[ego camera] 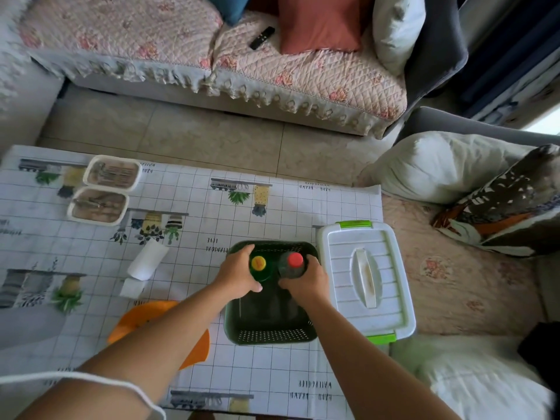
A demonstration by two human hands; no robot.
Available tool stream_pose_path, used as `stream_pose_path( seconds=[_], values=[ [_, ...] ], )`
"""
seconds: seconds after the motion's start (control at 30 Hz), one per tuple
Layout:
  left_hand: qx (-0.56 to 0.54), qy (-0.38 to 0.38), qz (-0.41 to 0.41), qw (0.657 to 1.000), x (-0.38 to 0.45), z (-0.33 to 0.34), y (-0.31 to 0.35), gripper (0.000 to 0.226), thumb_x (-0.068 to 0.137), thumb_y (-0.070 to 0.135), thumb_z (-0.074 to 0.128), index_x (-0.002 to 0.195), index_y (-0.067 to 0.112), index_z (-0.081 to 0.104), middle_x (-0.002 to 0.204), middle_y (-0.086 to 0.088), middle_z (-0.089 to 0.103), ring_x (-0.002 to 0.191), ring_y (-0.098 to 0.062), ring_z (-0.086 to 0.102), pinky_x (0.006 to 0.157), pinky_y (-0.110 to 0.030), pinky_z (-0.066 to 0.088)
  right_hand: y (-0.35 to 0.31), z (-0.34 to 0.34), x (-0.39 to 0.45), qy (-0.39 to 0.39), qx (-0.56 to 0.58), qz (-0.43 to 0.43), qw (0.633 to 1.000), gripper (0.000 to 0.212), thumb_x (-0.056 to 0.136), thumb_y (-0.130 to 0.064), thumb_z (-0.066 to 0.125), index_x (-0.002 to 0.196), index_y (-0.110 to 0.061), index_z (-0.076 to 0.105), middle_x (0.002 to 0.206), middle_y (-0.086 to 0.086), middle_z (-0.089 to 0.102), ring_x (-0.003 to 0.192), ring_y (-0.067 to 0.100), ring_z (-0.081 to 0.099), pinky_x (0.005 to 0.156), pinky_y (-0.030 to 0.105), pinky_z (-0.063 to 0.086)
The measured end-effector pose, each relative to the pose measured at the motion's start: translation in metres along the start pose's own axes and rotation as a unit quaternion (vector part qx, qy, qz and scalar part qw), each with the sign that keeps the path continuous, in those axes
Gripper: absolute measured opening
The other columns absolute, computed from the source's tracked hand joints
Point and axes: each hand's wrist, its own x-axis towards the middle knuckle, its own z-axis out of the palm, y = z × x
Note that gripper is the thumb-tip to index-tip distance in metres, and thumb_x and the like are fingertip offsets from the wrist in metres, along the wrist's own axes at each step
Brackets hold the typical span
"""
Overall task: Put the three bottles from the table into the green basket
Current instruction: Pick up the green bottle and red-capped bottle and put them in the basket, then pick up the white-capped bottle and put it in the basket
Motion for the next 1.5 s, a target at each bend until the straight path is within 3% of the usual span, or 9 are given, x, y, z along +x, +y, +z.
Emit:
stream_pose_path(
  seconds=[0.27,0.4,0.6,0.83,0.93,1.07,1.27,1.37,1.5],
  values=[
    [0.024,-0.007,0.021,0.999,-0.052,-0.06,-0.006,0.075,0.072,0.002,0.075,0.137,0.013,0.041,0.122,-0.01,0.06,0.107,-0.023,0.059,0.088,-0.034,0.054,-0.01,-0.013,-0.062,0.084,0.033,0.0,0.996,0.043,0.078,-0.006,0.068,0.105,-0.019,0.036,0.089,0.005,0.056,0.077,0.021,0.06,0.065,0.042,0.058],
    [0.012,0.054,0.026,0.998,-0.094,-0.105,-0.03,0.064,0.073,0.014,0.076,0.13,0.025,0.048,0.115,-0.001,0.062,0.096,-0.014,0.059,0.081,-0.029,0.054,-0.029,-0.023,-0.099,0.109,0.032,-0.078,0.99,0.034,0.081,-0.012,0.066,0.099,-0.021,0.039,0.082,0.002,0.057,0.067,0.013,0.054,0.05,0.028,0.038],
    [0.011,0.154,0.001,0.988,-0.165,-0.166,-0.096,0.069,0.07,0.03,0.078,0.131,0.029,0.047,0.123,0.002,0.062,0.099,-0.013,0.061,0.08,-0.031,0.056,-0.089,-0.006,-0.138,0.063,-0.013,-0.232,0.971,0.043,0.083,-0.006,0.067,0.112,-0.026,0.041,0.087,-0.006,0.056,0.075,0.01,0.058,0.071,0.037,0.056],
    [0.026,0.237,-0.069,0.969,-0.217,-0.238,-0.202,0.07,0.069,0.032,0.077,0.132,0.025,0.048,0.119,-0.005,0.064,0.101,-0.021,0.061,0.075,-0.031,0.05,-0.15,0.077,-0.177,-0.035,-0.066,-0.319,0.945,0.056,0.08,-0.016,0.076,0.122,-0.029,0.04,0.105,-0.007,0.054,0.085,0.009,0.057,0.063,0.018,0.048],
    [0.004,0.274,-0.077,0.959,-0.225,-0.267,-0.256,0.082,0.069,0.03,0.079,0.139,0.02,0.039,0.138,-0.008,0.05,0.122,-0.025,0.05,0.092,-0.039,0.047,-0.164,0.128,-0.186,-0.069,-0.111,-0.33,0.935,0.06,0.078,-0.021,0.077,0.125,-0.029,0.041,0.109,-0.007,0.055,0.09,0.01,0.057,0.07,0.021,0.051],
    [-0.034,0.274,-0.103,0.955,-0.225,-0.287,-0.321,0.115,0.058,0.041,0.086,0.147,0.03,0.015,0.156,-0.004,0.025,0.142,-0.022,0.023,0.108,-0.045,0.034,-0.178,0.201,-0.194,-0.12,-0.154,-0.32,0.927,0.064,0.076,-0.029,0.078,0.128,-0.03,0.04,0.113,-0.006,0.057,0.096,0.014,0.058,0.079,0.032,0.057],
    [-0.156,0.236,-0.081,0.956,-0.206,-0.281,-0.38,0.139,0.043,0.032,0.095,0.146,0.04,0.003,0.154,0.003,0.025,0.139,-0.025,0.029,0.11,-0.05,0.03,-0.191,0.318,-0.186,-0.21,-0.161,-0.28,0.923,0.076,0.069,-0.023,0.084,0.132,-0.027,0.042,0.108,-0.005,0.054,0.091,0.014,0.056,0.08,0.035,0.057],
    [-0.174,0.223,-0.083,0.956,-0.182,-0.269,-0.412,0.134,0.042,0.039,0.093,0.146,0.041,0.007,0.153,0.001,0.031,0.139,-0.023,0.031,0.112,-0.049,0.03,-0.189,0.374,-0.172,-0.245,-0.175,-0.279,0.912,0.085,0.068,-0.019,0.087,0.136,-0.029,0.037,0.119,-0.001,0.053,0.099,0.013,0.055,0.08,0.028,0.055],
    [-0.16,0.205,-0.05,0.964,-0.151,-0.262,-0.433,0.105,0.05,0.033,0.091,0.135,0.043,0.03,0.129,0.007,0.056,0.12,-0.016,0.051,0.103,-0.039,0.042,-0.184,0.435,-0.158,-0.287,-0.202,-0.286,0.891,0.104,0.066,-0.021,0.089,0.147,-0.034,0.025,0.146,0.0,0.045,0.126,0.024,0.048,0.1,0.041,0.046]
  ],
)
